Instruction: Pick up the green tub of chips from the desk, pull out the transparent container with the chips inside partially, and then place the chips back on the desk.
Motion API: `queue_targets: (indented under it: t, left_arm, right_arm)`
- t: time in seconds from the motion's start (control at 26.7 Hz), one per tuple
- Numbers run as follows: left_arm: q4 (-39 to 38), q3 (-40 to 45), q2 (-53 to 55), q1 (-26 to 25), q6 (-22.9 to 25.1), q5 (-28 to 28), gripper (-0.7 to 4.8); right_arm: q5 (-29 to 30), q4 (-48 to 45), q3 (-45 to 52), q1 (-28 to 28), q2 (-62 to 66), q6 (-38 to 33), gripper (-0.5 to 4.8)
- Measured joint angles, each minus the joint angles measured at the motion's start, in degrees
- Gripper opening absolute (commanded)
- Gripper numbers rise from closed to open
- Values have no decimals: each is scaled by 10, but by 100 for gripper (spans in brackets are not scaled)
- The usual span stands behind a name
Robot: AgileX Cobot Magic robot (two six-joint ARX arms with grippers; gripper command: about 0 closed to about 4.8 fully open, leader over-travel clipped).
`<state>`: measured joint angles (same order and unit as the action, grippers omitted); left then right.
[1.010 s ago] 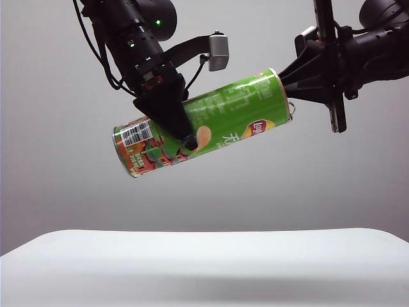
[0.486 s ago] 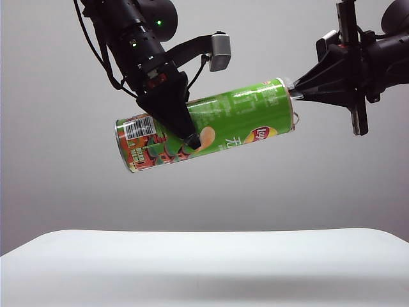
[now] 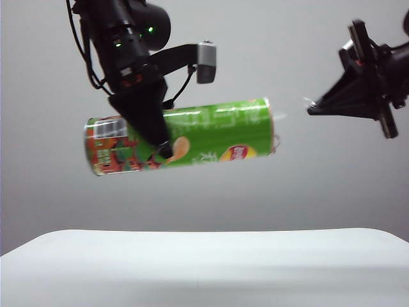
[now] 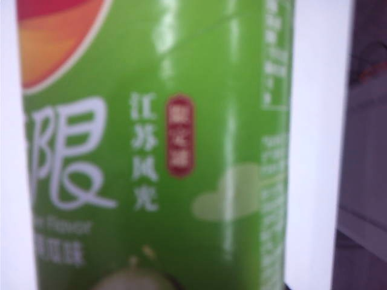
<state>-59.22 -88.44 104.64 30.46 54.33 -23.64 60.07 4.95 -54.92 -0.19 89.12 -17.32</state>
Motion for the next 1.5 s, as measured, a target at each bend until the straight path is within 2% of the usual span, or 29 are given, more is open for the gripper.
queue_targets:
  t: [0.11,0.19,0.22,0.3,0.52,0.82,1.05,1.08,1.27,1.31,1.46,1.5]
  left_arm:
    - [8,0,0,1,1,2,286]
    - [16,0,0,3,1,-1,286]
    - [16,0,0,3,1,-2,285]
    - [17,0,0,2,1,-2,272]
    - [45,0,0,1,1,-2,272]
    - [81,0,0,0,-1,-37,263]
    - [89,0,1,0,-1,-38,263]
    - [87,0,1,0,0,-38,263]
    - [71,0,2,-1,-12,-34,263]
    - [70,0,2,-1,-12,-34,263]
    - [65,0,2,-1,-14,-35,291]
    - [64,0,2,-1,-14,-37,315]
  right_arm:
    - [-2,0,0,5,0,1,7]
    - [2,0,0,7,0,3,154]
    - [2,1,0,5,0,3,193]
    - [13,3,0,2,0,3,203]
    - [93,47,0,6,0,3,203]
    - [114,63,0,7,0,5,203]
    - [115,64,0,48,0,6,198]
    - [110,64,0,56,0,5,190]
    - [84,60,0,66,0,7,27]
    - [83,61,0,66,0,7,8]
    - [82,59,0,66,0,7,-3]
    - [83,59,0,66,0,7,-3]
